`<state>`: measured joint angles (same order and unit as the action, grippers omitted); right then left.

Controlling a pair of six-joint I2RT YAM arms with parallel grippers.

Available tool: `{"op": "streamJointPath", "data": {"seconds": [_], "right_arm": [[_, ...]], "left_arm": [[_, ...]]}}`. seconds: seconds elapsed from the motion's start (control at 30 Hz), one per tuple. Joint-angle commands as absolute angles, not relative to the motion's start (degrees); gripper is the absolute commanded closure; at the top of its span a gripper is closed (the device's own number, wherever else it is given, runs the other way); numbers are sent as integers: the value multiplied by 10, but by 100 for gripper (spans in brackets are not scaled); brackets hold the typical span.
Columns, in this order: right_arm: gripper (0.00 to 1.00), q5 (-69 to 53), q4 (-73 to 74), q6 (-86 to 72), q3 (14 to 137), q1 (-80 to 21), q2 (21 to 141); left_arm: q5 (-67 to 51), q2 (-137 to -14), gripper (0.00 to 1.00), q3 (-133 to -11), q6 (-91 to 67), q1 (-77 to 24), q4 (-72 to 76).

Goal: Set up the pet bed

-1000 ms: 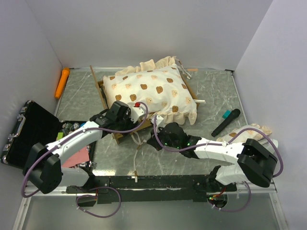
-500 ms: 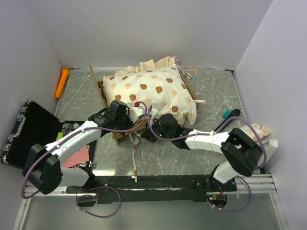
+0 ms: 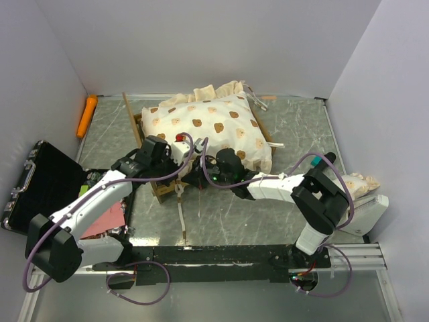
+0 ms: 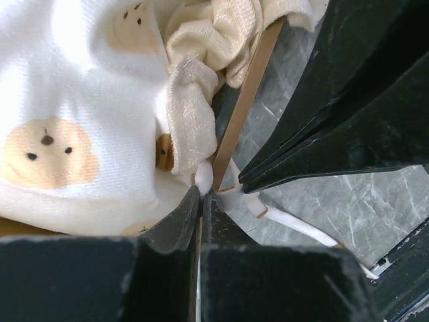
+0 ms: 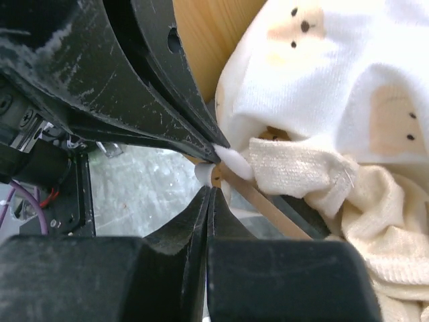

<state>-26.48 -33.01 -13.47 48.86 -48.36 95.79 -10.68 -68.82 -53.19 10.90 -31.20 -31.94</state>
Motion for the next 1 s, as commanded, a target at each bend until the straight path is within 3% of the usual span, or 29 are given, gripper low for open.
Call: {"op": "streamJointPath", "data": {"seconds": [0.0, 0.13, 0.47, 0.97], "right_arm": [[100, -248, -322, -160, 517, -479, 977], [100, -250, -303, -163, 539, -477, 994], [100, -240, -259, -136, 556, -460, 1020], [100, -517, -447, -174, 534, -460, 1065]], "left_arm": [[-206, -672, 99, -552, 198, -342, -309], [-271, -677, 99, -568, 205, -337, -333], [-296, -646, 99, -567, 221, -334, -365], [-298, -679, 99, -559, 206, -323, -310]]}}
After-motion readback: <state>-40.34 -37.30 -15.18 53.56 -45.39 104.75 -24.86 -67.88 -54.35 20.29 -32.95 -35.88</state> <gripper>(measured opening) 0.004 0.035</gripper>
